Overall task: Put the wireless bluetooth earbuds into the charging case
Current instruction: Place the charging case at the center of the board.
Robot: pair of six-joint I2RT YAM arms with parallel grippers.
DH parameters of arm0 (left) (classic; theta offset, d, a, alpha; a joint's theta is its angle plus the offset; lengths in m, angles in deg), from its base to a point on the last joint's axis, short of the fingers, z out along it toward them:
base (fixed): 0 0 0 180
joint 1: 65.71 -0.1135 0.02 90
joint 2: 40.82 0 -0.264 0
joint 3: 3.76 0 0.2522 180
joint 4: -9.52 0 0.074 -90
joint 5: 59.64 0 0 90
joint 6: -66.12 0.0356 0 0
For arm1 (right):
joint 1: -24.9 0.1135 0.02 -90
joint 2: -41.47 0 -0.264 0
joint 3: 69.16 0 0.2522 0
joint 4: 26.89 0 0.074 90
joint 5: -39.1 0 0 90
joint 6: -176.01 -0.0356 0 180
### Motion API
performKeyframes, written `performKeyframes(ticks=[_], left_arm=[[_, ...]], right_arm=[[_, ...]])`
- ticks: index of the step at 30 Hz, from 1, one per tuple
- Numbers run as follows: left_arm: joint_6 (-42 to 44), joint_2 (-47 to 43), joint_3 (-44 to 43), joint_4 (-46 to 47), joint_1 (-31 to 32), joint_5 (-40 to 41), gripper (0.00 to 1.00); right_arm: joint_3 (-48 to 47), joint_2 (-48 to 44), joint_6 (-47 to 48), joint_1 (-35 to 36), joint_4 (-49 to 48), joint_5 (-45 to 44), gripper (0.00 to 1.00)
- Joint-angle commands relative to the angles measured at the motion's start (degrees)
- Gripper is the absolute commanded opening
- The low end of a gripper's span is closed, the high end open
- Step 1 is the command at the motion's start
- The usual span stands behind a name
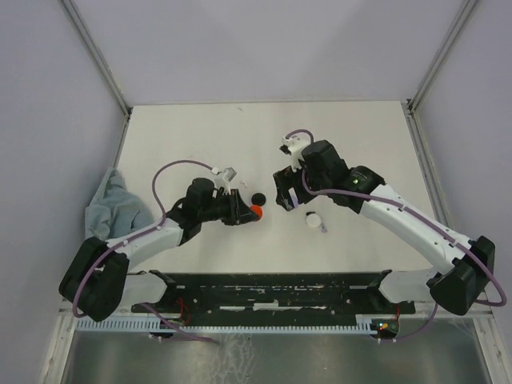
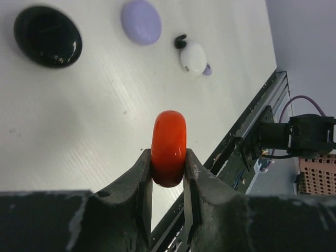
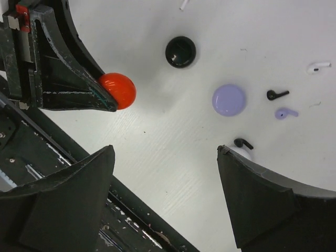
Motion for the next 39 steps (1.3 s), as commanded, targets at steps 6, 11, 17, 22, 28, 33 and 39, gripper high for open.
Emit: performKeyframes(ticks=[6,11,17,22,28,33,39], left_arm=[[-12.19,11.14,-0.35,-3.04,0.93,-0.45,0.08],[-13.55,16.70,-0.36,-1.84,1.84,-0.88,0.08],[-13.44,19.15,-0.20,-3.82,1.93,0.90,0.17],[-11.31,18.74,-1.04,-8.96,1.91,3.59,0.35],[-8.68,15.33,-1.67,-15.80,1.94,8.09,0.58],[-7.57,11.46,-2.47,-20.98,1.82,12.69,0.73],[-5.54,2.14,-4.98,-29.98,1.81,22.59,0.79]], right_arm=[[5.44,-1.28,-5.36,-0.33,-5.88,-7.39,0.87],[7.92,-1.45,-5.99,-0.30,-6.46,-8.55,0.87],[10.41,-1.77,-6.64,-0.29,-7.26,-9.40,0.87],[11.10,-1.74,-6.39,-0.29,-6.68,-10.73,0.87],[10.92,-1.44,-5.69,-0.33,-4.53,-12.91,0.87],[10.13,-0.23,-5.99,-0.53,-0.36,-15.80,0.87],[10.50,2.36,-8.63,-0.95,4.08,-19.63,0.87]])
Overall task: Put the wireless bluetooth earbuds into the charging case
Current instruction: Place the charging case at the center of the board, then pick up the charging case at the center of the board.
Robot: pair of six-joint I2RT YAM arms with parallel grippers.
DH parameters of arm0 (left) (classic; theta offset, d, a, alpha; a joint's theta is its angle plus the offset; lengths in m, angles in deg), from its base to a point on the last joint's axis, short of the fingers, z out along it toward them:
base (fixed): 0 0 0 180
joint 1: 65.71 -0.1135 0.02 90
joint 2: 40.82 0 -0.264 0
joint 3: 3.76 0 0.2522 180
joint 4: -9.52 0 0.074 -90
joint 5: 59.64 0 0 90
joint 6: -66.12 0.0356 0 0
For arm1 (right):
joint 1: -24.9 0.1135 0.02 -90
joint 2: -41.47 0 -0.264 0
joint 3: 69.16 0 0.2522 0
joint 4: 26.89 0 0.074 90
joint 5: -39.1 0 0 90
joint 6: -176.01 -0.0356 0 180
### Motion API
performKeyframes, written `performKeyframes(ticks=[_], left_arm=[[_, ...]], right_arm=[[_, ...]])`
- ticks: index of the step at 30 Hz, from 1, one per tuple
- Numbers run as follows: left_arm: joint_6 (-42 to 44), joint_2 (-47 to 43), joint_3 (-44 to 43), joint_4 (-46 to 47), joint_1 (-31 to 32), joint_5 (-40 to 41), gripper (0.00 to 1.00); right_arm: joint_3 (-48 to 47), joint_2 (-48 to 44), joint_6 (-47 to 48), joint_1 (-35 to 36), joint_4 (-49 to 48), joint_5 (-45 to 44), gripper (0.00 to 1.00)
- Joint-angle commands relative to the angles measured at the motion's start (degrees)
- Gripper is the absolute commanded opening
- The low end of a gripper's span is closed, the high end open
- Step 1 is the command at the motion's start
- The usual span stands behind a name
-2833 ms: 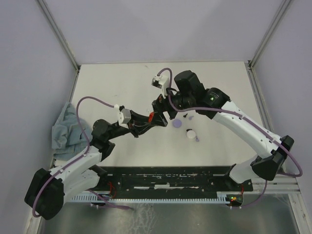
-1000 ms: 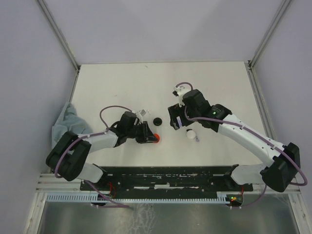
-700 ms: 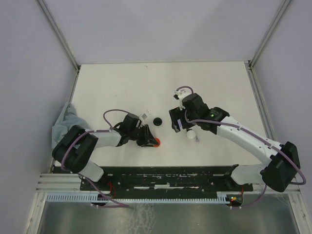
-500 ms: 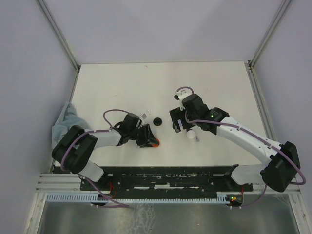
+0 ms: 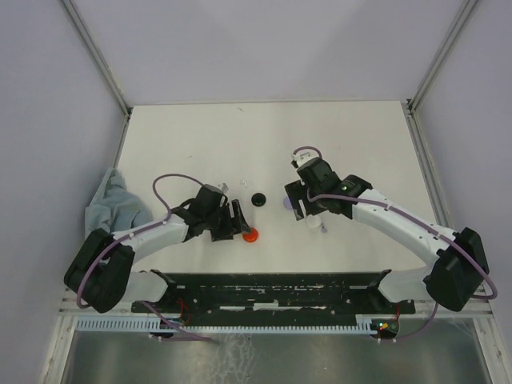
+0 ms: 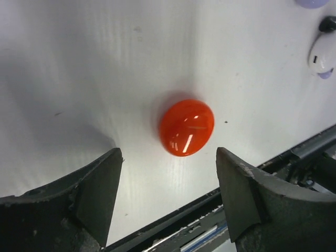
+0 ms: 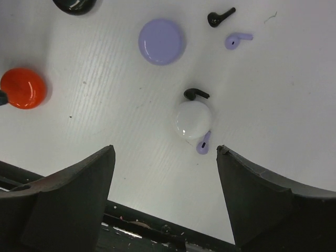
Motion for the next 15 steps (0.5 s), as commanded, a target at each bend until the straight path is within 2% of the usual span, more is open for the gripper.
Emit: performKeyframes(ticks=[1,8,11,15], left_arm=[[4.01,-7.47,-2.98,-9.61,-0.01,11.33,0.80],[8.99,-20.07,-8.28,-18.11,-0.01,23.21,0.89],[11.98,-25.03,-10.27,-19.79,-0.01,27.01,1.00],[13.92,-30.53,-11.61,-20.36,-0.01,29.71,0.99]], right_arm=[[-0.62,2.09,-2.37,-0.40,3.26,-4.54,0.86],[0.30,7.88,-4.16,-0.98,3.18,-5.81,0.83],[0.81,9.97,-4.83,-1.33,2.01,-6.21,0.82],[1.34,12.75,-5.61,-1.88,0.73,-5.86,0.80]])
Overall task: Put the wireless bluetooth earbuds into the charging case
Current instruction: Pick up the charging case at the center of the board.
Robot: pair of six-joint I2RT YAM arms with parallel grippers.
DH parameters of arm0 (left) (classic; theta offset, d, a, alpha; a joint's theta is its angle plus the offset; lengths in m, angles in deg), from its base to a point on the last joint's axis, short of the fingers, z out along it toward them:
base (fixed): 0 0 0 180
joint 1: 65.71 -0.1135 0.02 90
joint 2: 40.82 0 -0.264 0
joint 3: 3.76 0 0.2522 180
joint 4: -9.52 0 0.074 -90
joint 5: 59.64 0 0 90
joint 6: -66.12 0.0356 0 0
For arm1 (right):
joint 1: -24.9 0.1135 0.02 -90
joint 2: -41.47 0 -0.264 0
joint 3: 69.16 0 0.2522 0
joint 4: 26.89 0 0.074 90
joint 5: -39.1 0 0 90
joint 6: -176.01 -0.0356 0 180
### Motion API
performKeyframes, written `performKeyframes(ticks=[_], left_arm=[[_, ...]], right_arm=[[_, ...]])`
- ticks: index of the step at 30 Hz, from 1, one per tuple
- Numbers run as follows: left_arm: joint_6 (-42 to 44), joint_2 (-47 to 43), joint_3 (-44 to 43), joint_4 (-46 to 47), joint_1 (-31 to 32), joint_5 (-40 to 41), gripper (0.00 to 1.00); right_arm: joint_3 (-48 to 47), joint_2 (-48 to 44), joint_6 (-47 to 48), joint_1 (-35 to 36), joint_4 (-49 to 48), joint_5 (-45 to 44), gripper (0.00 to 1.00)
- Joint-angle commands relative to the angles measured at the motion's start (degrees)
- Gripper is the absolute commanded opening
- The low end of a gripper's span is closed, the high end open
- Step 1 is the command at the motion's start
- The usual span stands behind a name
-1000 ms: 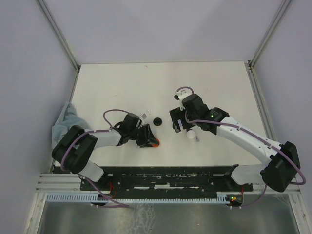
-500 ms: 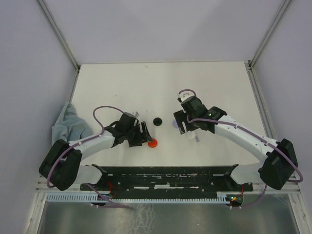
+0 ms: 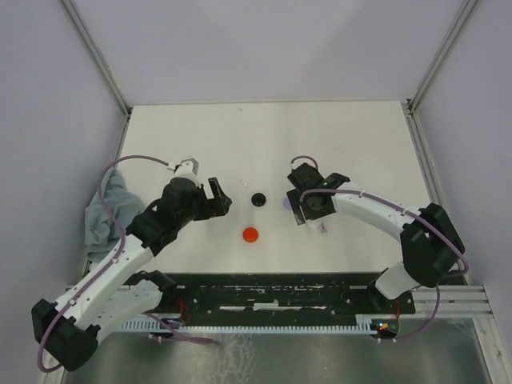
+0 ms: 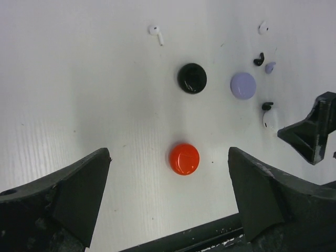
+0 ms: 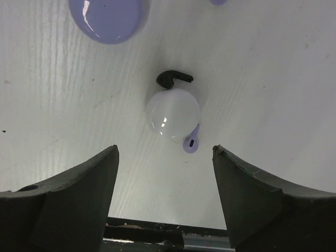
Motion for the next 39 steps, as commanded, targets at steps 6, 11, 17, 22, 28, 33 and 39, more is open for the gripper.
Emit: performKeyframes(ticks=[6,11,17,22,28,33,39], left_arm=[[4.52,-11.27,-0.01,0.00,0.01,7.06,0.99],[3.34,-16.32,3.14,3.22,0.01,7.02,0.99],[3.60,-14.93,3.11,3.70,0.01,5.12,0.98],[3.37,-14.03,3.84,5.69,0.01,2.16,0.93],[2.06,-11.35,4.50,9.61,0.05,-3.62,0.88],[0.80,-7.97,4.78,14.01,0.01,-9.05,0.83],[-0.47,-3.17,4.00,20.25,0.00,-16.81,0.80]], right_arm=[[1.89,5.53,-1.75,-2.03,-4.77,0.06,0.78],[3.00,8.14,-2.25,-3.57,-7.61,2.56,0.75],[3.68,10.56,-1.73,-5.36,-10.49,5.20,0.71],[4.01,11.39,-1.26,-6.45,-11.01,6.70,0.62],[3.55,8.08,-0.61,-6.48,-7.36,6.79,0.50],[1.69,2.45,0.81,-5.27,-3.76,6.63,0.46],[-2.32,-3.86,5.08,-1.78,-0.50,6.49,0.45]])
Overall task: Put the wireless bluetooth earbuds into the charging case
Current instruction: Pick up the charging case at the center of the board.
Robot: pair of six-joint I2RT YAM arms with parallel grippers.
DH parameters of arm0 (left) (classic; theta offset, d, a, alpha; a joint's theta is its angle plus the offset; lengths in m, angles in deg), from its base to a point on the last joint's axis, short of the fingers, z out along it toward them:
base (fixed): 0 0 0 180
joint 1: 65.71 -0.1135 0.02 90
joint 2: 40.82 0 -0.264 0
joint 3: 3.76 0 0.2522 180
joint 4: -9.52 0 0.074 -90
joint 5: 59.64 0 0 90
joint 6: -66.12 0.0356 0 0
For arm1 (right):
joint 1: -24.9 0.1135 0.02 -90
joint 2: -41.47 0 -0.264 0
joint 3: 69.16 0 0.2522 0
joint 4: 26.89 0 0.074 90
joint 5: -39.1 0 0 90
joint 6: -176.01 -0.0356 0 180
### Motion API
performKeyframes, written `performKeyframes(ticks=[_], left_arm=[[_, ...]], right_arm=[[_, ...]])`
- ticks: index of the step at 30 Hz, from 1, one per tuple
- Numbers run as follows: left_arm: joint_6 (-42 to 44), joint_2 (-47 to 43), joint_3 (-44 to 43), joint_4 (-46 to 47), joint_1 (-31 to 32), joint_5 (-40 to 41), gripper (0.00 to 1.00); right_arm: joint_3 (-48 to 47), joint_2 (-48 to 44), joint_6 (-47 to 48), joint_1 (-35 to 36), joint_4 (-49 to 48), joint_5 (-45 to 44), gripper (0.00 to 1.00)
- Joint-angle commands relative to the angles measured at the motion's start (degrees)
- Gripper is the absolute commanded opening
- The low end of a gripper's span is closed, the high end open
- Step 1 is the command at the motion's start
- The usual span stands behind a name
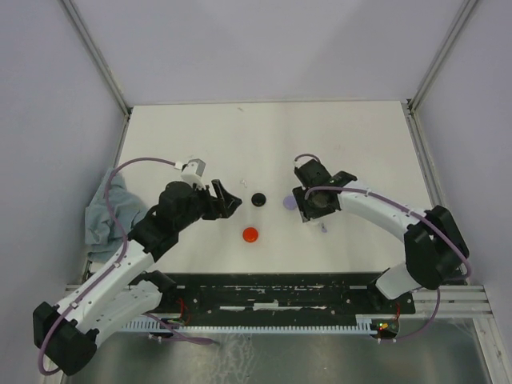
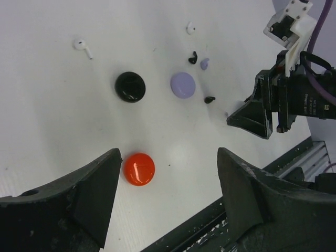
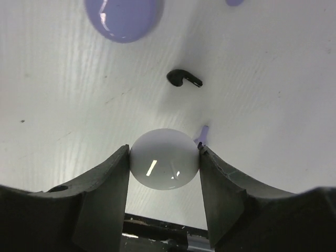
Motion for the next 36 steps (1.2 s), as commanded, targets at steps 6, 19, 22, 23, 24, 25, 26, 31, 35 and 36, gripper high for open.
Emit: performKeyframes(ticks=[6,19,22,23,24,25,26,31,35,36], left_arm=[[-3.46,7.60,-3.34,12.73,0.09,-17.30,0.77],[-4.87,13.60,-8.66,14.90,0.03,-30.25,0.72],[-5.06,14.85,-9.54,15.03,0.04,-32.85,0.69],[-5.13,15.35,-9.77,15.04,0.03,-33.77,0.68],[-5.22,15.88,-10.05,15.16,0.03,-34.94,0.67],[-5.36,16.29,-10.15,15.28,0.07,-35.40,0.66],[-5.57,16.71,-10.17,15.38,0.04,-35.56,0.66],[-7.10,18.63,-10.22,17.75,0.03,-38.68,0.60],[-8.00,19.88,-10.11,19.29,0.03,-40.69,0.56],[-8.17,20.03,-10.13,19.55,0.13,-41.12,0.55]], right_arm=[[-10.32,-9.18,11.19,9.13,3.83,-2.03,0.45],[-17.15,-11.96,31.57,20.96,0.51,-0.53,0.42],[-16.34,-13.02,35.43,22.01,-1.80,1.03,0.42],[-16.16,-13.22,36.66,22.24,-2.45,1.46,0.42],[-16.04,-13.39,37.70,22.55,-3.06,1.99,0.42],[-15.96,-13.54,38.74,22.91,-3.52,2.30,0.42],[-15.82,-13.64,39.74,23.22,-4.12,2.50,0.42],[-15.46,-13.50,43.89,24.64,-6.13,2.63,0.42],[-15.50,-13.10,45.55,25.15,-6.71,2.54,0.42],[-15.56,-12.96,45.82,25.19,-6.86,2.43,0.42]])
